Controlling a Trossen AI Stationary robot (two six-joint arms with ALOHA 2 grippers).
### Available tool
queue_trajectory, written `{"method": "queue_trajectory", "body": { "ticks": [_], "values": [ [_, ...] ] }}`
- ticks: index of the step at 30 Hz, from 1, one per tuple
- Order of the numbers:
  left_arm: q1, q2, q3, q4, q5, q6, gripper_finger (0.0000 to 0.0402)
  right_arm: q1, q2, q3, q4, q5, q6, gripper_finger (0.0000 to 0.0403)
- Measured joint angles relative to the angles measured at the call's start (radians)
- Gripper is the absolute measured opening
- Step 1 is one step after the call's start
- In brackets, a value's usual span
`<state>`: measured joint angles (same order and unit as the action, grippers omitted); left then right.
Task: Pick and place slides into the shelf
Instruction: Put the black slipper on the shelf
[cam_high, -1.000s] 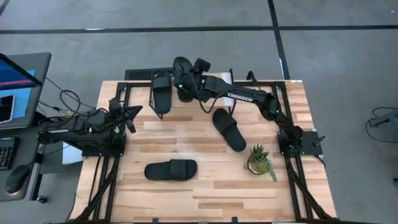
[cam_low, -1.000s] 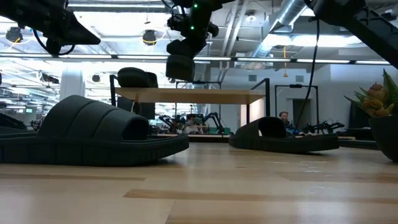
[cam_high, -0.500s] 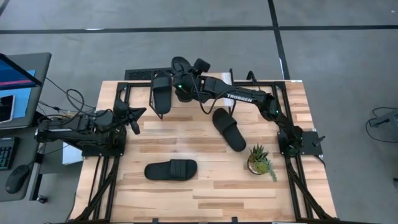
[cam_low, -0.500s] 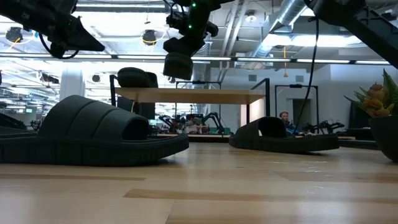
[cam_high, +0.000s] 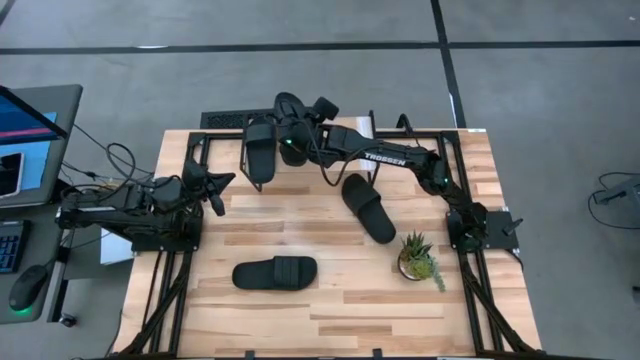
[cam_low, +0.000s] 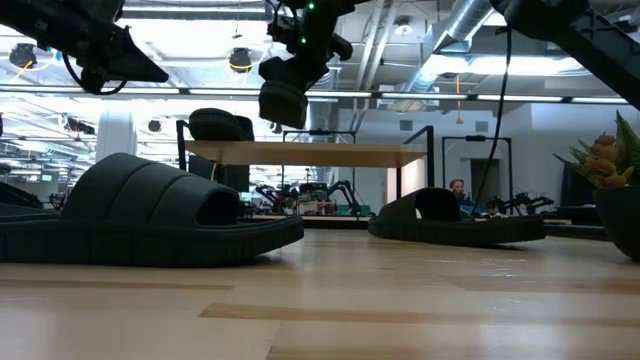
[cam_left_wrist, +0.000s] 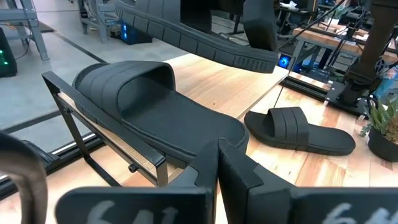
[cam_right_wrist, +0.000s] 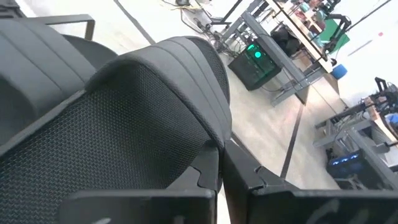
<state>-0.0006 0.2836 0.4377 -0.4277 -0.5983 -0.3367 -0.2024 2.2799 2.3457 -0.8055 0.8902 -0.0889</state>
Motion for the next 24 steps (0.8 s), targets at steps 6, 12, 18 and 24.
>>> {"method": "queue_trajectory", "body": {
  "ticks": [6, 12, 18, 24],
  "values": [
    [0.0, 0.0, 0.0, 0.0, 0.0, 0.0, 0.0, -0.001, 0.0, -0.046, -0.011, 0.001, 0.038, 0.0],
    [0.0, 0.0, 0.0, 0.0, 0.0, 0.0, 0.0, 0.003, 0.001, -0.081, 0.006, 0.0, 0.04, 0.0],
    [0.0, 0.0, 0.0, 0.0, 0.0, 0.0, 0.0, 0.012, 0.001, -0.082, 0.026, 0.0, 0.045, 0.0],
    [0.0, 0.0, 0.0, 0.0, 0.0, 0.002, 0.0, 0.012, 0.001, -0.082, 0.029, -0.002, 0.04, 0.0]
  ]
}}
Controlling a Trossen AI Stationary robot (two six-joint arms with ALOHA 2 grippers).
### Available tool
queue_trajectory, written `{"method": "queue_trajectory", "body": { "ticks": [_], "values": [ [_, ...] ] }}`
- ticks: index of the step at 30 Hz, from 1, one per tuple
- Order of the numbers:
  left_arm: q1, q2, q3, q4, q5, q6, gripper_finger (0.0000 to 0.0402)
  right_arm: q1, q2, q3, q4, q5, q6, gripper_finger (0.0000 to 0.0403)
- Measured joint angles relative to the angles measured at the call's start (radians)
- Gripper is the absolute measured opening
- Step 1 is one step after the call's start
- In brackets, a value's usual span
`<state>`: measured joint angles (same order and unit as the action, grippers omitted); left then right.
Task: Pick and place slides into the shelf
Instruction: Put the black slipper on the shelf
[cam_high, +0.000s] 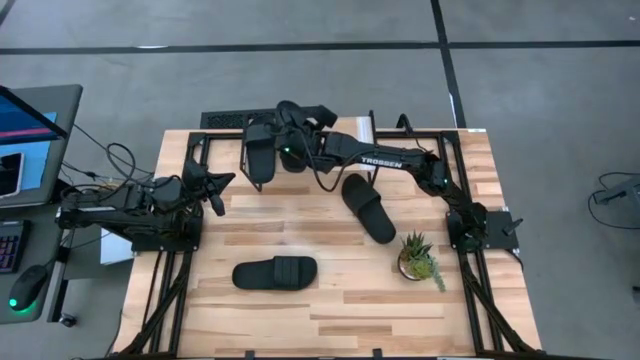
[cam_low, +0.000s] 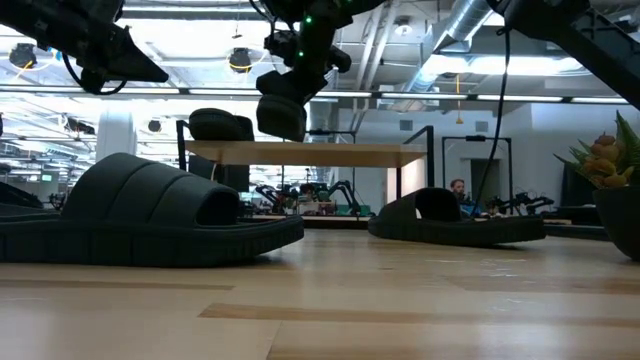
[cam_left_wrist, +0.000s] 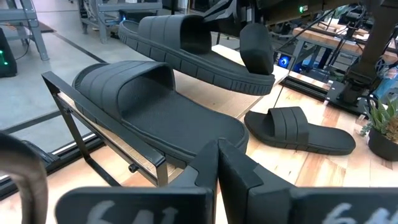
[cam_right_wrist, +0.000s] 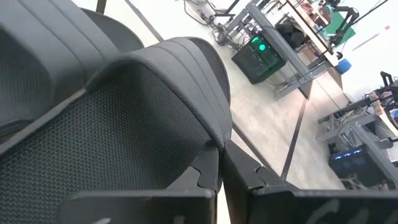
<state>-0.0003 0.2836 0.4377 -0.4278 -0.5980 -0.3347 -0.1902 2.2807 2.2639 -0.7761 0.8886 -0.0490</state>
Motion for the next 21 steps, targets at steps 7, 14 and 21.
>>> {"method": "queue_trajectory", "body": {
  "ticks": [7, 14, 21],
  "values": [
    [0.0, 0.0, 0.0, 0.0, 0.0, 0.002, 0.0, 0.0, 0.0, 0.0, 0.006, -0.004, -0.001, 0.0],
    [0.0, 0.0, 0.0, 0.0, 0.0, 0.007, 0.0, 0.0, 0.0, 0.0, 0.023, -0.011, -0.002, 0.0],
    [0.0, 0.0, 0.0, 0.0, 0.01, 0.006, 0.0, -0.004, 0.0, 0.0, 0.022, -0.011, -0.003, 0.0]
  ]
}}
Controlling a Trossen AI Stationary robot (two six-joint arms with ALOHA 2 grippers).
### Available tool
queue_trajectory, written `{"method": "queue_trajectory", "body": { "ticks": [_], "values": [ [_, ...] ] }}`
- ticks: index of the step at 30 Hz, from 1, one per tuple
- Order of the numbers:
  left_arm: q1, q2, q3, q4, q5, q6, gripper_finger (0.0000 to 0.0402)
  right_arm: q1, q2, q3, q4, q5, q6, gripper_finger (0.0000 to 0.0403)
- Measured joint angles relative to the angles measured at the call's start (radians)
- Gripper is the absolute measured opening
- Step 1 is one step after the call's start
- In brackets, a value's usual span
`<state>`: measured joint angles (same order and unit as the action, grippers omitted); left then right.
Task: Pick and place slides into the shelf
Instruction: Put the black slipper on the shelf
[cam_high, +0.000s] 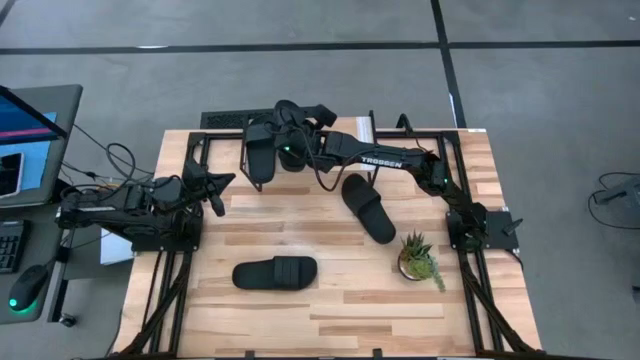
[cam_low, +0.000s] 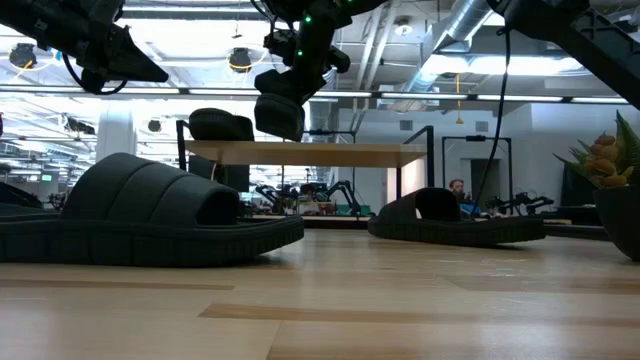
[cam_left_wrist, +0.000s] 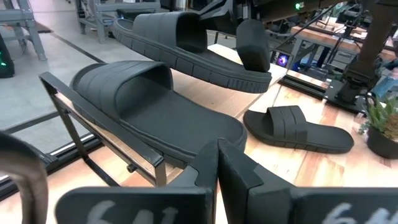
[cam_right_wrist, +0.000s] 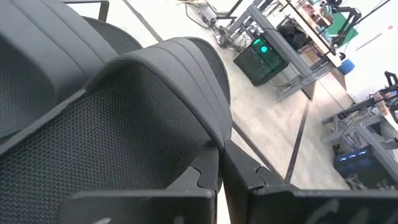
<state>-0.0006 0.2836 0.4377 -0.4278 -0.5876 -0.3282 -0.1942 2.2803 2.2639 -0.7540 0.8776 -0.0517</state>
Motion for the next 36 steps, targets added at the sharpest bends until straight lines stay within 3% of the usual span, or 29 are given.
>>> {"method": "queue_trajectory", "body": {
  "ticks": [16, 30, 36],
  "values": [
    [0.0, 0.0, 0.0, 0.0, 0.005, 0.0, 0.0, -0.009, 0.001, 0.0, 0.0, -0.031, -0.009, 0.0],
    [0.0, 0.0, 0.0, -0.001, 0.02, -0.001, 0.0, 0.005, 0.1, 0.006, 0.023, -0.012, -0.032, 0.0],
    [0.0, 0.0, 0.0, -0.002, 0.033, 0.0, 0.0, 0.003, 0.107, 0.027, 0.047, -0.034, -0.039, 0.0021]
  ]
}}
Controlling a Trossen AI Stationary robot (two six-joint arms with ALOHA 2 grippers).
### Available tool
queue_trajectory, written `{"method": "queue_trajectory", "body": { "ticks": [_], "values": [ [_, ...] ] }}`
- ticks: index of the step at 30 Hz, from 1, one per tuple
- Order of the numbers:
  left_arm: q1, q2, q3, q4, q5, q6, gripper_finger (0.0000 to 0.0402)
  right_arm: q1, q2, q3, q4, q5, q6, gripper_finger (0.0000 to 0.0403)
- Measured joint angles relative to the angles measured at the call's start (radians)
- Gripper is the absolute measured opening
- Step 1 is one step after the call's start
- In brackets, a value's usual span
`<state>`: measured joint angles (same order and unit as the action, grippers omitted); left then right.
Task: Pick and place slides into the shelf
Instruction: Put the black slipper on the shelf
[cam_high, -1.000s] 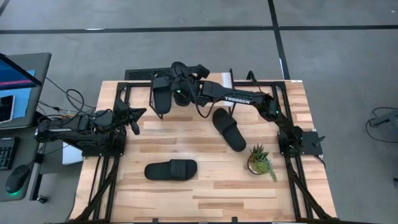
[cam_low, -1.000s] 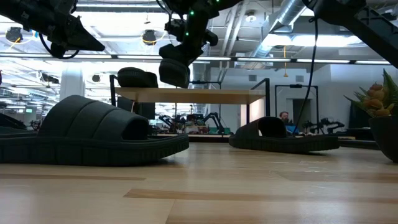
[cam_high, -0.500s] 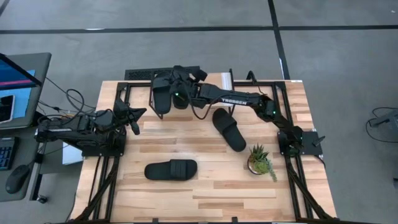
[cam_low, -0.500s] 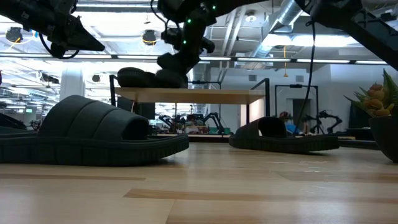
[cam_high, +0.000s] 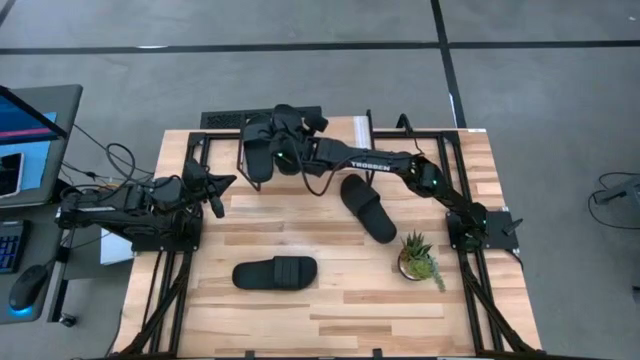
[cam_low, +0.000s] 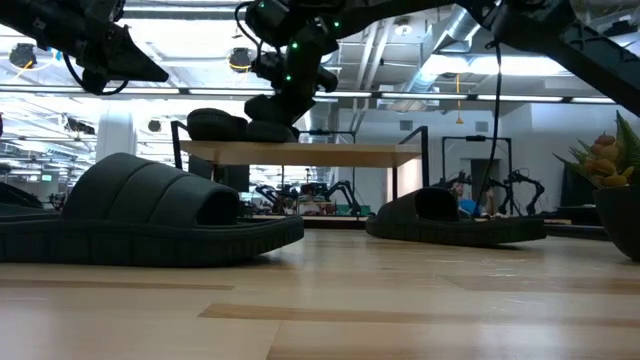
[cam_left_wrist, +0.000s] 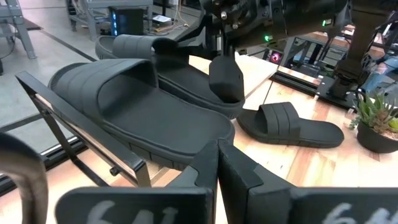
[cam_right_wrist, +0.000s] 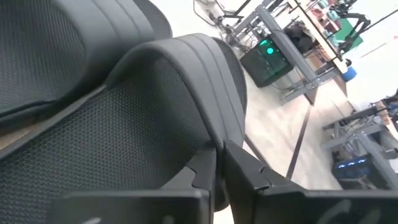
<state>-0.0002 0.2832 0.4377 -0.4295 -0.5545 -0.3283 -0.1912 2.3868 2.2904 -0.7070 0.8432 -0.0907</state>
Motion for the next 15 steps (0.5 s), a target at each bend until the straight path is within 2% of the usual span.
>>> {"method": "queue_trajectory", "body": {
  "ticks": [6, 15],
  "values": [
    [0.0, 0.0, 0.0, -0.001, 0.0, 0.006, 0.0, 0.0, 0.002, 0.012, 0.001, -0.008, -0.035, 0.0052],
    [0.0, 0.0, 0.0, -0.003, 0.009, 0.008, 0.0, 0.012, 0.003, 0.012, -0.015, 0.011, -0.038, 0.0061]
  ]
}}
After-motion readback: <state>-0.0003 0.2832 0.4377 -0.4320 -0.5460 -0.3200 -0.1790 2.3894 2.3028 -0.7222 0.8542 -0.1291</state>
